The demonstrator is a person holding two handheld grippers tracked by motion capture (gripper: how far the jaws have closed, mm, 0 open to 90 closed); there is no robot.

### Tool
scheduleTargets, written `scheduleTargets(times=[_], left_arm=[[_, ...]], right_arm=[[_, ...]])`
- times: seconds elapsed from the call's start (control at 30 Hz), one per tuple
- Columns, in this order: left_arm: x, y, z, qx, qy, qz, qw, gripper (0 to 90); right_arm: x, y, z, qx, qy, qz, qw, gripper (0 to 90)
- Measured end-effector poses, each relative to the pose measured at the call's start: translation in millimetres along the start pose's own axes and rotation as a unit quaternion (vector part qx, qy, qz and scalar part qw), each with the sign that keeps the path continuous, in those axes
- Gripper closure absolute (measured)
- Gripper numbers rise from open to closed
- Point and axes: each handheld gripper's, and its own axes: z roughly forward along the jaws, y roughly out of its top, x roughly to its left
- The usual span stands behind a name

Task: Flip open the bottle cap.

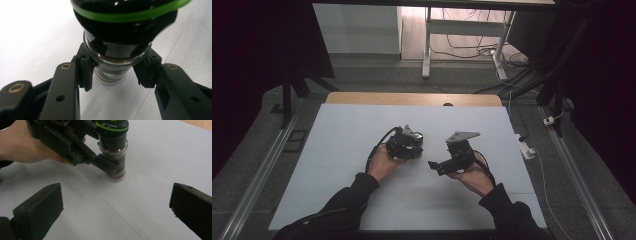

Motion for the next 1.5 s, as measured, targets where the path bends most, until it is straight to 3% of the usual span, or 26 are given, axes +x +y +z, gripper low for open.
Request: scheduleTargets(times=[0.2, 0.3, 0.5, 0.53, 0.57, 0.63, 0.67, 0.7, 0.8, 0.83, 0.97, 1.23, 1.5], left_arm=[[0.1, 0.1, 0.0, 0.001, 0.0, 0.001, 1.0, 53.9], [0.0, 0.2, 0.0, 0.001, 0.0, 0.0, 1.0, 53.9], [0.4, 0.3, -0.2, 0.003, -0.001, 0.0, 1.0, 53.9], [0.4, 0.3, -0.2, 0.003, -0.001, 0.0, 1.0, 53.9], [0.4, 0.3, -0.2, 0.003, -0.001, 0.0, 1.0, 53.9], [0.4, 0.2, -0.1, 0.002, -0.001, 0.0, 1.0, 53.9], [0.4, 0.2, -0.1, 0.002, -0.001, 0.0, 1.0, 53.9], [0.3, 0.2, -0.1, 0.002, -0.001, 0.0, 1.0, 53.9], [0.3, 0.1, 0.0, 0.002, -0.001, 0.0, 1.0, 53.9], [0.3, 0.1, 0.0, 0.001, -0.001, 0.0, 1.0, 53.9], [0.2, 0.0, 0.2, 0.0, -0.001, -0.001, 1.0, 53.9], [0.1, 0.0, 0.2, 0.001, -0.001, -0.001, 1.0, 53.9], [-0.1, -0.3, 0.5, -0.001, 0.0, -0.003, 1.0, 53.9]], right_arm=[[-3.2, 5.4, 9.2, 0.005, -0.007, -0.006, 0.9999, 0.1], [-5.6, 10.0, 15.1, 0.002, -0.005, -0.011, 0.9999, 8.3], [-6.3, 17.7, 20.3, -0.004, 0.003, -0.021, 0.9998, 33.6], [-6.2, 18.9, 21.0, -0.004, 0.005, -0.023, 0.9997, 33.6], [-6.3, 20.2, 21.7, -0.002, 0.008, -0.025, 0.9996, 44.3], [-6.4, 22.4, 24.0, 0.003, 0.016, -0.027, 0.9995, 53.1], [-6.4, 22.4, 24.0, 0.003, 0.016, -0.027, 0.9995, 53.1], [-6.9, 24.1, 27.2, 0.007, 0.026, -0.03, 0.9992, 60.6], [-6.3, 25.4, 30.3, 0.011, 0.028, -0.036, 0.9989, 67.9], [-5.5, 26.6, 33.0, 0.017, 0.029, -0.042, 0.9986, 75.4], [-4.0, 28.8, 37.5, 0.022, 0.032, -0.051, 0.9979, 88.8], [-5.0, 30.8, 45.5, 0.024, 0.031, -0.046, 0.9982, 89.2], [-2.0, 34.0, 42.1, 0.013, 0.038, -0.046, 0.9981, 89.2]])
